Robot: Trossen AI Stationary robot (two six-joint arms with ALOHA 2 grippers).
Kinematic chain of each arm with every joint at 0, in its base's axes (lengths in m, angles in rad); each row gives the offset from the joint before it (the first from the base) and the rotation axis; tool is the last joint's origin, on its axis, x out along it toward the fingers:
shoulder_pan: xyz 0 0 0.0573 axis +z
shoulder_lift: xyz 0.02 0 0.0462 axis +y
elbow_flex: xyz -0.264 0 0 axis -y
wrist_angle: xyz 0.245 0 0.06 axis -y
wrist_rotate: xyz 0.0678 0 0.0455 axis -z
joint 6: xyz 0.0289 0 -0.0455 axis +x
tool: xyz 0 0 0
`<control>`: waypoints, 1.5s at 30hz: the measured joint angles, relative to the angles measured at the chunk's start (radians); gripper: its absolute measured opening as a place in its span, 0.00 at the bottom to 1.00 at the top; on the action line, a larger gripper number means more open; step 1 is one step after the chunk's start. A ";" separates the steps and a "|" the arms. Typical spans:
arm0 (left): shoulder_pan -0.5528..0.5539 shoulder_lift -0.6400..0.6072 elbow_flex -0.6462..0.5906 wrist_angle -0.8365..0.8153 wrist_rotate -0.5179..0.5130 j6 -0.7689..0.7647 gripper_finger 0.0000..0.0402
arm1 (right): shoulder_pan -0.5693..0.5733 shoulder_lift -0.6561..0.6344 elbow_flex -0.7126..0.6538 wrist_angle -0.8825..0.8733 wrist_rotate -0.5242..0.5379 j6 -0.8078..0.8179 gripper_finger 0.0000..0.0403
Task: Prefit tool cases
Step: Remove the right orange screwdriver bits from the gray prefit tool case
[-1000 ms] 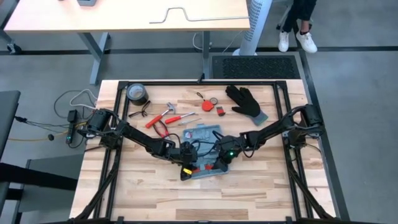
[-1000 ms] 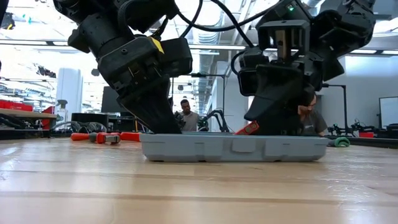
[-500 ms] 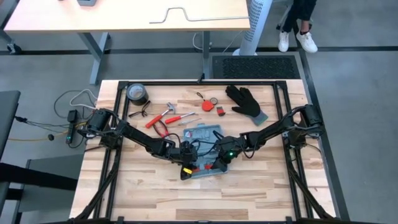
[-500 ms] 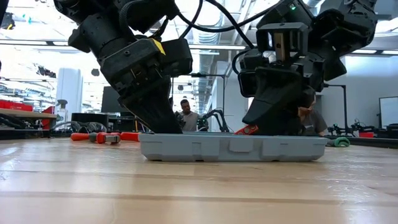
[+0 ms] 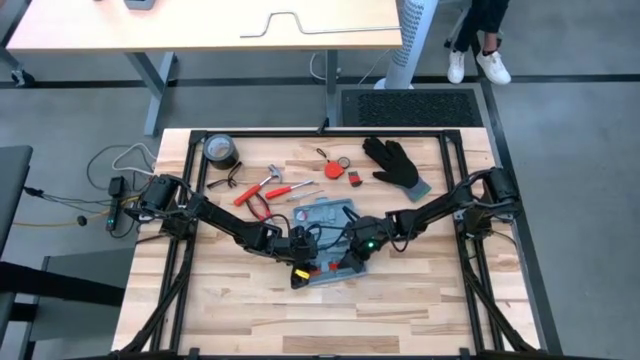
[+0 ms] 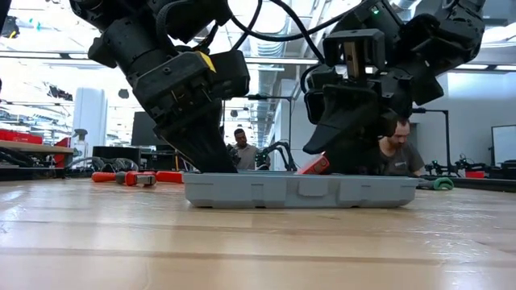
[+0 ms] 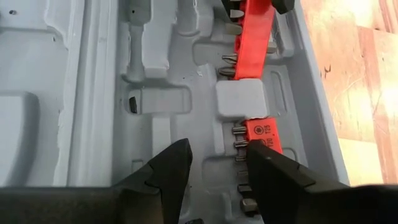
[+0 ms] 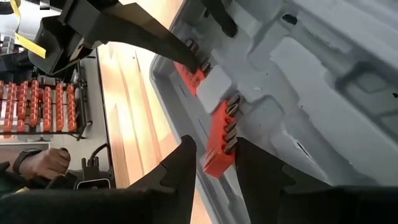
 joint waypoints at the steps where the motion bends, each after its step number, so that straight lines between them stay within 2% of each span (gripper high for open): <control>1: 0.000 0.000 0.000 0.000 0.000 0.000 0.40 | 0.002 0.000 0.000 -0.004 0.000 -0.001 0.29; 4: 0.000 0.000 0.000 0.001 -0.002 0.000 0.40 | 0.010 0.000 0.000 -0.017 0.000 -0.003 0.25; 11: -0.001 -0.002 -0.001 -0.020 0.000 -0.003 0.40 | 0.035 0.083 0.041 -0.008 0.003 0.008 0.06; 15: -0.002 -0.003 -0.001 -0.031 0.007 -0.004 0.40 | 0.038 0.108 0.066 0.002 0.008 0.007 0.06; 23: -0.003 -0.003 -0.016 -0.033 0.001 -0.021 0.38 | 0.027 0.064 0.061 -0.017 0.014 -0.004 0.05; 26: -0.009 -0.003 -0.028 -0.035 -0.003 -0.030 0.36 | 0.027 0.055 0.062 -0.010 0.016 -0.004 0.00; 30: -0.017 -0.003 -0.044 -0.030 0.005 -0.040 0.33 | 0.026 0.057 0.060 0.008 0.018 0.005 0.00; 35: -0.041 -0.006 -0.070 -0.012 0.011 -0.074 0.32 | 0.003 0.059 0.057 0.055 -0.037 0.008 0.00; 39: -0.064 -0.006 -0.075 -0.007 0.006 -0.091 0.32 | -0.023 0.059 0.015 0.141 -0.069 0.018 0.00; 45: -0.093 -0.006 -0.075 -0.006 0.014 -0.125 0.32 | -0.065 0.058 -0.102 0.365 -0.070 0.110 0.00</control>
